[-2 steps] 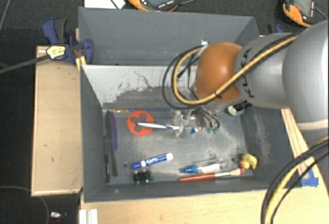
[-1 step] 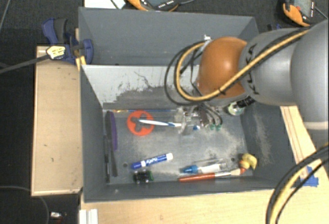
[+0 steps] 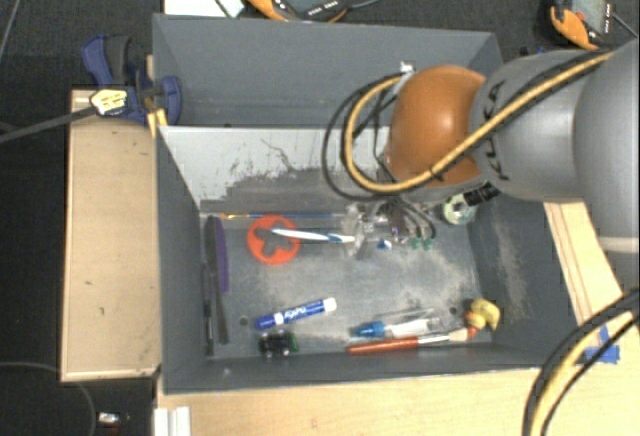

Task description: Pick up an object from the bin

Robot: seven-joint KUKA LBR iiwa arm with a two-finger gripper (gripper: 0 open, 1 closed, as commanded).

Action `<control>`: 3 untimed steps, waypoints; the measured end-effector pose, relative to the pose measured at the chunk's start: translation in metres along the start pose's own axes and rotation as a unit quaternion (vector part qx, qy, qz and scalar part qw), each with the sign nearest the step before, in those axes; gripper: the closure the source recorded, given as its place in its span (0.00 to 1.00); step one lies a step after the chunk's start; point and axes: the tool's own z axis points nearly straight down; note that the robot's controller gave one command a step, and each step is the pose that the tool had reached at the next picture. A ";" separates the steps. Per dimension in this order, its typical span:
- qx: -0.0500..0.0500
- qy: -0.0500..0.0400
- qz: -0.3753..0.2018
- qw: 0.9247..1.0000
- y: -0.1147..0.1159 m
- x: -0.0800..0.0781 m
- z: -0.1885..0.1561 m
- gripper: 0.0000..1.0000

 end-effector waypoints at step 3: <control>0.000 -0.003 0.000 1.000 0.000 -0.002 -0.038 1.00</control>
Offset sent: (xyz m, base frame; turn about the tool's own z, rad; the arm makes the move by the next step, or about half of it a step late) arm 0.0007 -0.0001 0.0417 0.0001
